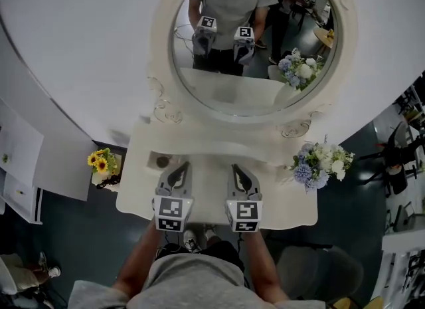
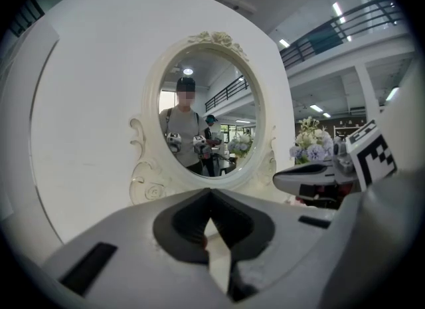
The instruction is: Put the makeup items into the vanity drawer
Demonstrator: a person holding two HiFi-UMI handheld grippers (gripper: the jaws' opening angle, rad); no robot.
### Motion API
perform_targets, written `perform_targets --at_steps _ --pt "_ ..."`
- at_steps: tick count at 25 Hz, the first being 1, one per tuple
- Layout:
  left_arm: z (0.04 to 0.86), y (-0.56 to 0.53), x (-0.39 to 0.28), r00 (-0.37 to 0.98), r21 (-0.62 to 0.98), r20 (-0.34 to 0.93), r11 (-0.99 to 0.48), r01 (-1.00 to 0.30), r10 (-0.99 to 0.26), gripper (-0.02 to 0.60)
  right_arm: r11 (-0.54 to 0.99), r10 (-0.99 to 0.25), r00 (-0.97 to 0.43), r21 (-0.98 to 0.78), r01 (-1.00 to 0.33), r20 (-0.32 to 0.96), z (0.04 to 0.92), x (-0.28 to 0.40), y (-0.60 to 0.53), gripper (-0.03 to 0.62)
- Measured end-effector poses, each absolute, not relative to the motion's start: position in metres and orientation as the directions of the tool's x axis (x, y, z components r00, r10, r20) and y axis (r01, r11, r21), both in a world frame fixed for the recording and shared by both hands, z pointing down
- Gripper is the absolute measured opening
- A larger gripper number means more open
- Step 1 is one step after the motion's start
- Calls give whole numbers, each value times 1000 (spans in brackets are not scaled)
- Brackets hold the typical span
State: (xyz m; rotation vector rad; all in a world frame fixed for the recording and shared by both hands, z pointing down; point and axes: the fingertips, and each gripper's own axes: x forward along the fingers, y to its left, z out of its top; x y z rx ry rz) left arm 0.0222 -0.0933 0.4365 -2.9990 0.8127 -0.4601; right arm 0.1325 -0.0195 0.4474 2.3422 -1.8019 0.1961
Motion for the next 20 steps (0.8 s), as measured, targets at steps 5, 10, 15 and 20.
perform_targets --at_steps 5,10,15,20 --pt "440 -81 28 839 -75 286 -883 -463 -464 0 -279 -936 283 48 -959 211 450 134 -5 28" --pt "441 -76 27 841 -75 290 -886 -457 -458 0 -284 -932 290 61 -957 218 449 132 0 25" --pt "441 -76 26 839 -77 292 -886 -458 -459 0 -283 -933 290 63 -957 214 447 132 0 25" --pt "444 -76 26 836 -77 297 -884 -461 -462 0 -278 -935 285 61 -959 210 446 132 -2 25"
